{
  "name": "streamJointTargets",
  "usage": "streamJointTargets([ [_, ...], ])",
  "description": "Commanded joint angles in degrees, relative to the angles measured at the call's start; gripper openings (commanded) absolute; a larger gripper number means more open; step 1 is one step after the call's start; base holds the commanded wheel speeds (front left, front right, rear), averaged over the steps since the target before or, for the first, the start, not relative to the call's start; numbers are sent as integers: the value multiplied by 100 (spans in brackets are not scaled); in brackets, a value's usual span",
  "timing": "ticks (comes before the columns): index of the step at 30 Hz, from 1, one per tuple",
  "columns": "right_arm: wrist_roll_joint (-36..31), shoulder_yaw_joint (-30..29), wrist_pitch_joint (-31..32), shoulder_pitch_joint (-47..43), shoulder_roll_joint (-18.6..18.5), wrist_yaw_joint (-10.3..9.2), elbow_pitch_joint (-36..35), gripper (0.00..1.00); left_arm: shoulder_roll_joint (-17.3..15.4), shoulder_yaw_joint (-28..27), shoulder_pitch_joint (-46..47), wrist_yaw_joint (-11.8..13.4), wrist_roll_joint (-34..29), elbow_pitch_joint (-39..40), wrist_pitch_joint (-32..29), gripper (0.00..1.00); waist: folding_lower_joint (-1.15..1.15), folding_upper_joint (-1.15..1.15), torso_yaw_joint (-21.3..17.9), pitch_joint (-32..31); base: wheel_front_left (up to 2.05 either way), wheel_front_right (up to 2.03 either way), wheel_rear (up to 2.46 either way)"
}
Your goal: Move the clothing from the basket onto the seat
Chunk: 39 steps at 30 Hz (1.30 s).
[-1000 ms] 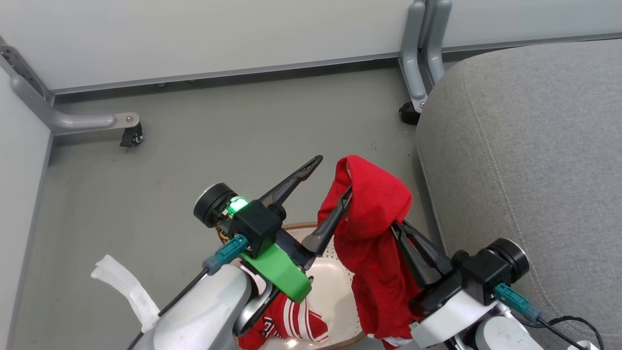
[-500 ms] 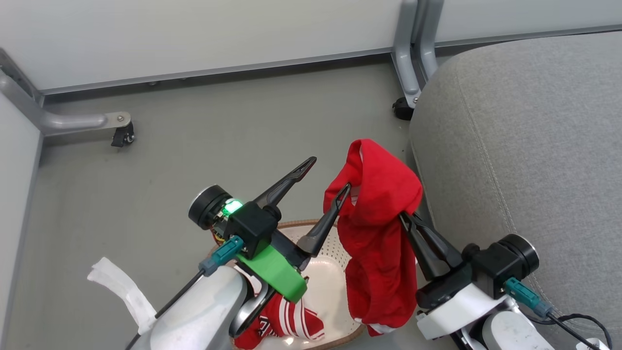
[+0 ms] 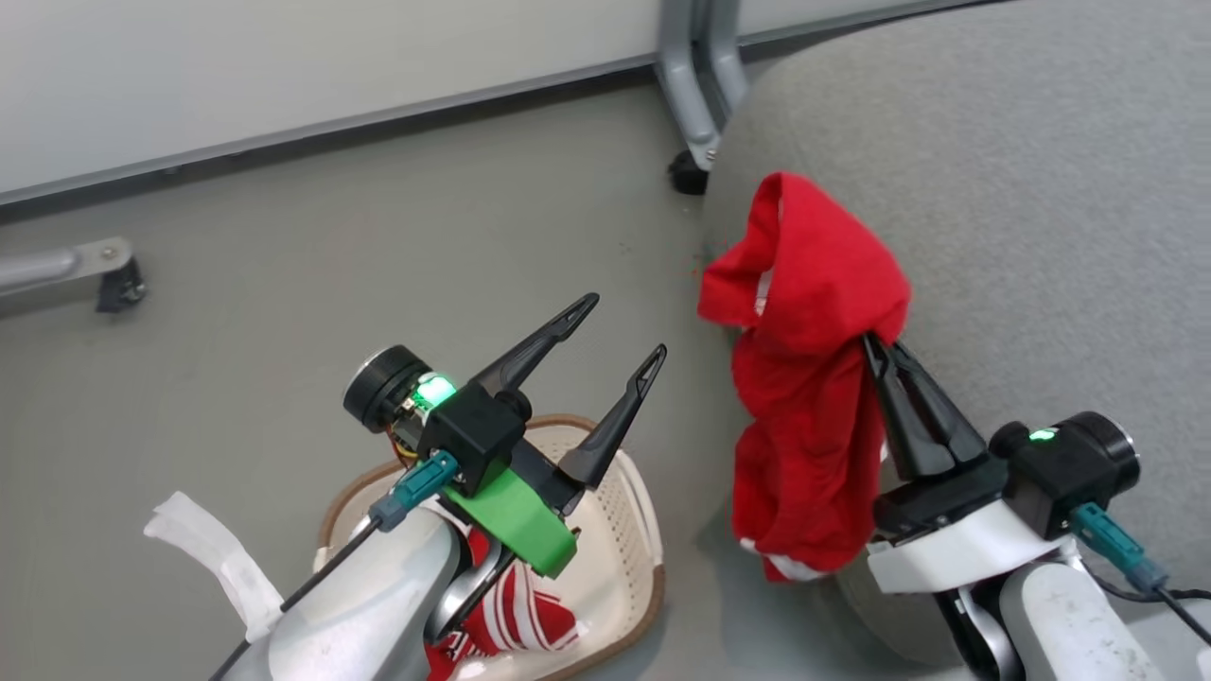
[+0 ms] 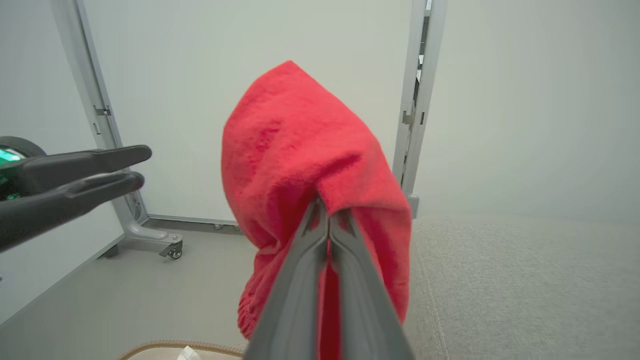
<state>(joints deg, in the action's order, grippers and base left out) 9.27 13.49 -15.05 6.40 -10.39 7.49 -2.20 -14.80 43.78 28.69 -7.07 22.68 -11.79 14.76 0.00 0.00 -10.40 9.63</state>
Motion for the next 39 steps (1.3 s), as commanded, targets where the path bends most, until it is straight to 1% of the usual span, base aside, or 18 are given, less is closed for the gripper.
streamJointTargets([
  [1,-76,-94,-20,-11,18,-1,-74,0,-42,9,66,6,-10,18,-16,100,0,0,-516,231,0,0,0],
  [9,-217,-642,-20,-30,131,0,-412,0,-228,56,216,-12,50,247,-141,100,0,0,-1319,558,0,0,0],
  [13,-264,-878,-20,84,154,0,-524,0,-295,106,334,-20,39,357,-233,100,0,0,-1540,779,0,0,0],
  [17,-265,-1127,-20,253,222,-1,-492,0,-352,92,462,-27,129,524,-343,100,0,0,-1645,1108,0,0,0],
  [20,-175,-1356,-20,555,302,0,-456,0,-432,123,560,-31,118,648,-444,100,0,0,-1645,1393,0,0,0],
  [24,3,-1845,-20,1135,392,-1,-339,0,-585,168,765,-39,91,847,-630,100,0,0,-1561,1874,0,0,0],
  [27,209,-2210,-20,1752,343,-1,-143,0,-698,209,982,-34,57,1026,-805,100,0,0,-1452,2313,0,0,0],
  [31,466,-2662,-20,2592,135,-1,184,0,-790,295,1261,-40,34,1234,-1001,100,0,0,-1300,2820,0,0,0],
  [37,844,-3226,-20,3710,-446,-1,853,0,-891,468,1675,-44,68,1471,-1190,100,0,0,-1039,3498,0,0,0],
  [39,880,-3379,-20,3953,-531,-1,950,0,-918,517,1794,-43,73,1509,-1223,100,0,0,-968,3679,0,0,0],
])
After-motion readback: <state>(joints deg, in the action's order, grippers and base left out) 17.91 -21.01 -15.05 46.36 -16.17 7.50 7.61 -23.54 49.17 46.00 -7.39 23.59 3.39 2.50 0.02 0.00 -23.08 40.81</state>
